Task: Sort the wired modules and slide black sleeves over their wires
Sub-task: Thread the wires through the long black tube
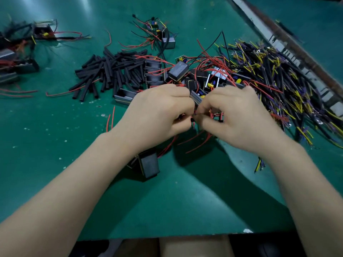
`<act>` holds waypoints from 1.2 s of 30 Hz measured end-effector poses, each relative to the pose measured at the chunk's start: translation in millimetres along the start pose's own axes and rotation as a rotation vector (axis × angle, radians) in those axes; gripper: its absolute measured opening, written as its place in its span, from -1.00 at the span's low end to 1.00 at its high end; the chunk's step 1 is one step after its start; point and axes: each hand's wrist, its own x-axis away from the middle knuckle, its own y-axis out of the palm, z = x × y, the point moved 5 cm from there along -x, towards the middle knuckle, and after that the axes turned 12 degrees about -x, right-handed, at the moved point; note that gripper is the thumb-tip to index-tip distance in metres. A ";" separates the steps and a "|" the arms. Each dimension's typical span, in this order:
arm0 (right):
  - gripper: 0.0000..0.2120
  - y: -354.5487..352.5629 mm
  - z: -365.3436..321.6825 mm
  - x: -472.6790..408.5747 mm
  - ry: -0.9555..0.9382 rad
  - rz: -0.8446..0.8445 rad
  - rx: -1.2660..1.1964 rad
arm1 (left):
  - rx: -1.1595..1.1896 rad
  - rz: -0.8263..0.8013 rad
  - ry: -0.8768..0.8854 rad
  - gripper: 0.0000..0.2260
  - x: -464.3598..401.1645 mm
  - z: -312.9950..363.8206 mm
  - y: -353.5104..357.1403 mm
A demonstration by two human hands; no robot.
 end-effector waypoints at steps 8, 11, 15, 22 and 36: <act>-0.94 6.0 6.1 -31.7 -0.067 -0.188 -0.044 | -0.027 -0.104 0.042 -0.87 -12.2 -21.7 0.4; -0.88 11.9 12.9 -22.4 -0.027 -0.125 -0.148 | 0.005 -0.031 -0.002 -0.89 -1.4 -21.2 7.8; -0.89 10.8 18.0 -15.3 -0.028 -0.032 -0.227 | 0.036 0.040 -0.060 -0.88 3.3 -24.4 10.4; -0.92 9.1 20.9 -14.7 -0.036 0.067 -0.264 | -0.023 0.104 -0.127 -0.90 5.0 -31.1 8.7; -0.90 10.4 22.2 -13.2 -0.077 0.096 -0.250 | -0.030 0.102 -0.173 -0.85 7.3 -27.4 10.5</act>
